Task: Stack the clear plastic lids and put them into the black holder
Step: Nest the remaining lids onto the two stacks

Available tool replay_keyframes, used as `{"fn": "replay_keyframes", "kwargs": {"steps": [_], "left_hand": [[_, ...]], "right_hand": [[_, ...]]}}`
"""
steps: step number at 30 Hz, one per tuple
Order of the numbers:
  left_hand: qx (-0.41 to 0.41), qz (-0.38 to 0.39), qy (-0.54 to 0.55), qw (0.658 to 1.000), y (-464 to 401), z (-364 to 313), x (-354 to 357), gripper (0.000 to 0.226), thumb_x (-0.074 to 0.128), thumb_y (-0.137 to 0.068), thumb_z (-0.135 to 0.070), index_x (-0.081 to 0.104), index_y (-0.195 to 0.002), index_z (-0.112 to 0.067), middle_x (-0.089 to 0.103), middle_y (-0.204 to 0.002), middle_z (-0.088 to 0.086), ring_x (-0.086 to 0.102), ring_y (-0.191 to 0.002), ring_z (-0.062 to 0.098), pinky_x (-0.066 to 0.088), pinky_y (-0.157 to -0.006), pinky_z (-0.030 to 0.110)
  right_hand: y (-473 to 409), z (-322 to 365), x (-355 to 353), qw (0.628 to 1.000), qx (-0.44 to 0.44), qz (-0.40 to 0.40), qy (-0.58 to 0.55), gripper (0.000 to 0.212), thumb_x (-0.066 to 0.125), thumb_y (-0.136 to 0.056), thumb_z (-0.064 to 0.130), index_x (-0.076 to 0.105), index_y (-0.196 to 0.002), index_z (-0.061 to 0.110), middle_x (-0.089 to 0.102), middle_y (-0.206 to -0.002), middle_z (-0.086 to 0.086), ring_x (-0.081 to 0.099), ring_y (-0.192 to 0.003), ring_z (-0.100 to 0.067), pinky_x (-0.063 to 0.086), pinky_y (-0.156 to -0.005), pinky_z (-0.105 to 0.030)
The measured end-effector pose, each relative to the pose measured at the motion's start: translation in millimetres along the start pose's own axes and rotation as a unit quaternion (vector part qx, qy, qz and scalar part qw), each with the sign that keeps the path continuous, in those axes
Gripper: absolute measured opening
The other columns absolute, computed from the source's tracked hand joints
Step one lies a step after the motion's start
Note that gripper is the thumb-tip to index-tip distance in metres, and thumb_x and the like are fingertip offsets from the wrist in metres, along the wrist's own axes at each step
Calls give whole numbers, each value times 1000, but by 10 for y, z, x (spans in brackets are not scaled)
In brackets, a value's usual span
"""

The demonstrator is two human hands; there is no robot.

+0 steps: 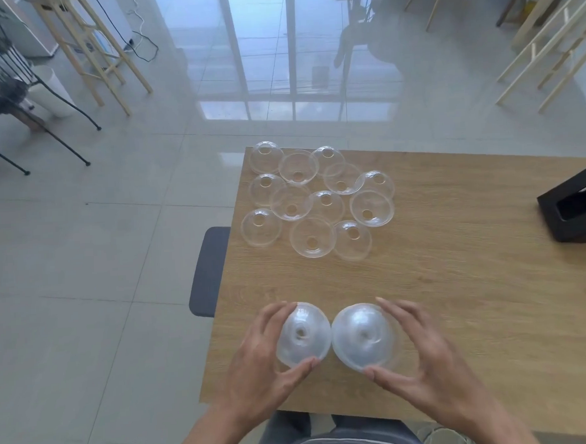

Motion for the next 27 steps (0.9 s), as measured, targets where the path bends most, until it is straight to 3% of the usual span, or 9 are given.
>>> {"fn": "replay_keyframes", "kwargs": {"steps": [3,5,8,12,16,19,22,25,27], "left_hand": [[-14,-3,13,1000,8,73,86,89,74,-83,-71,35,-157,-40,30,-159,-24,38,-145,0,49,-111,35],[-24,0,15,1000,3,122,137,94,74,-81,-74,29,-158,-46,29,-161,-26,35,-147,-2,46,-112,33],[-38,-10,21,999,-40,164,147,96,74,-76,-81,26,-156,-54,31,-157,-34,36,-144,-9,43,-111,29],[-61,-24,53,996,-128,194,139,100,76,-71,-84,28,-154,-57,36,-154,-36,33,-142,-15,39,-112,27],[-56,-16,63,996,-214,145,155,101,78,-70,-83,28,-154,-57,33,-155,-36,33,-144,-10,36,-114,27],[-66,-32,68,995,-342,206,28,87,64,-81,-86,33,-155,-52,38,-154,-33,37,-144,-7,37,-115,31],[-87,-74,84,990,-673,353,-188,57,49,-99,-73,49,-148,-43,57,-138,-24,56,-127,-2,53,-105,39],[-68,-62,17,996,-1154,439,-240,41,60,-103,-49,57,-143,-38,65,-114,-19,65,-100,-1,59,-87,39],[-50,-12,-42,998,-1420,482,-132,44,66,-102,-36,56,-145,-39,64,-112,-18,66,-93,-1,60,-83,37]], "right_hand": [[-20,-87,173,1000,20,0,-3,94,80,-81,66,36,-159,39,32,-156,24,38,-145,-1,41,-117,-31],[-56,-144,268,999,34,2,-35,95,82,-80,65,33,-158,41,29,-161,28,33,-149,4,34,-119,-24],[-85,-273,362,993,67,-8,-101,99,83,-76,71,29,-156,49,37,-157,34,39,-144,9,34,-113,-17],[-106,-399,350,988,76,-34,-128,105,86,-73,71,29,-158,50,40,-158,31,41,-145,4,36,-114,-23],[-113,-456,315,990,68,-42,-114,109,84,-72,75,26,-161,49,33,-162,32,33,-151,5,33,-116,-25],[-214,-547,94,986,78,-73,-128,90,71,-83,78,32,-159,49,33,-163,30,34,-151,2,37,-115,-33],[-553,-651,-256,981,64,-135,-124,53,51,-101,68,52,-148,41,48,-153,23,52,-140,-8,51,-109,-44],[-1073,-744,-372,988,59,-123,-66,49,50,-104,64,57,-144,37,52,-136,22,62,-112,-5,57,-90,-36],[-1396,-815,-280,996,56,-72,17,53,52,-103,60,51,-151,36,52,-127,15,58,-101,-6,54,-84,-35]]}}
Point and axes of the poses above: each hand's wrist, its own y-axis away from the middle knuckle, its own x-axis out of the palm, z = x × y, the point moved 10 cm from there along -y, towards the middle knuckle
